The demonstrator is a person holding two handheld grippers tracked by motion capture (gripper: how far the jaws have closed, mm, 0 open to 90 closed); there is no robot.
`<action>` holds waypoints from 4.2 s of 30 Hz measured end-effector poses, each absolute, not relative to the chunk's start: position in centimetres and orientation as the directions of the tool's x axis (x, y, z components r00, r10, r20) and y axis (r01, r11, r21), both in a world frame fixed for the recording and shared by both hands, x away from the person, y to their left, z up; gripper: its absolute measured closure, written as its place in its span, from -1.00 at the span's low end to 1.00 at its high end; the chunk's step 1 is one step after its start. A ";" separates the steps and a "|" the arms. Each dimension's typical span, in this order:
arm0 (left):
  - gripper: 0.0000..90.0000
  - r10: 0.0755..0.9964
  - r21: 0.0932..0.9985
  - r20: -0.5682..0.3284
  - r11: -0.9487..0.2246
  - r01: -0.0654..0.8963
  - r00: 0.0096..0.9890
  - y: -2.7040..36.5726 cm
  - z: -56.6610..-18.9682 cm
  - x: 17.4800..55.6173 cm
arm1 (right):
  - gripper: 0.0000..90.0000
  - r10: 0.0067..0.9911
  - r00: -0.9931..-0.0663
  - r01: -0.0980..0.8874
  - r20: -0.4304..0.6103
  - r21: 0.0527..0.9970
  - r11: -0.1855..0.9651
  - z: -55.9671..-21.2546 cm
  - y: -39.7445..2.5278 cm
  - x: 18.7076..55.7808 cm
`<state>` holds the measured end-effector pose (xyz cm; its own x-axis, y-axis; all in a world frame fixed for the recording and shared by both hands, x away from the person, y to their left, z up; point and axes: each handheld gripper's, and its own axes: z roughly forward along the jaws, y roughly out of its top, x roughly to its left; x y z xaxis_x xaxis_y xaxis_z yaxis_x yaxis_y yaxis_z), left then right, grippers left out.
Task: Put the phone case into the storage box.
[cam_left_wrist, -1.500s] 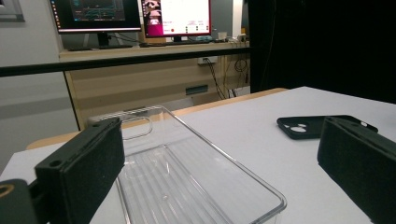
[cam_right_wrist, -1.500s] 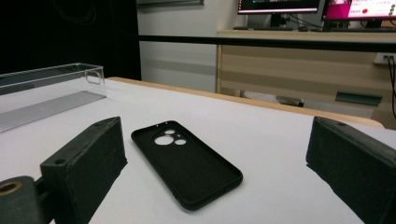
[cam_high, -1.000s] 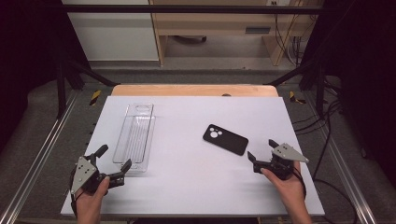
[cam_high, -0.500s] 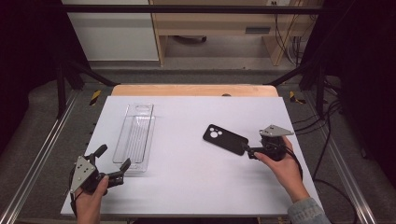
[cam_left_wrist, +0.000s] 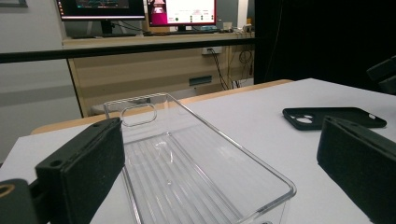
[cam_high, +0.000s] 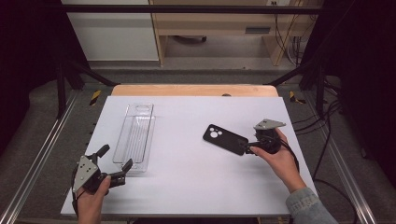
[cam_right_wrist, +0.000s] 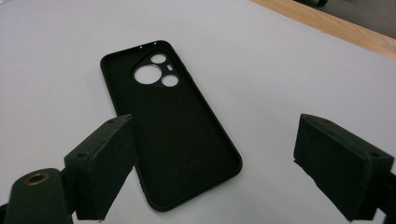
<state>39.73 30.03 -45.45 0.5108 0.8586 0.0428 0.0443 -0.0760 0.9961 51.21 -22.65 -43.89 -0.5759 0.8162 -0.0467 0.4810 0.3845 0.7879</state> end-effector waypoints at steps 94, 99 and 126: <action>-0.97 0.844 0.990 0.093 -0.132 0.038 0.528 29.4 -45.5 39.9 | 0.80 0.546 -0.836 0.415 -0.051 0.592 0.691 -47.1 -19.0 52.6; -0.97 0.845 0.991 0.091 -0.131 0.039 0.527 29.4 -45.5 39.9 | 0.86 0.540 -0.840 0.405 -0.060 0.592 0.696 -47.1 -18.9 52.6; -0.97 0.846 0.991 0.091 -0.132 0.039 0.526 29.4 -45.5 39.9 | 0.97 0.471 -0.851 0.272 -0.231 0.573 0.773 -46.6 -17.7 50.9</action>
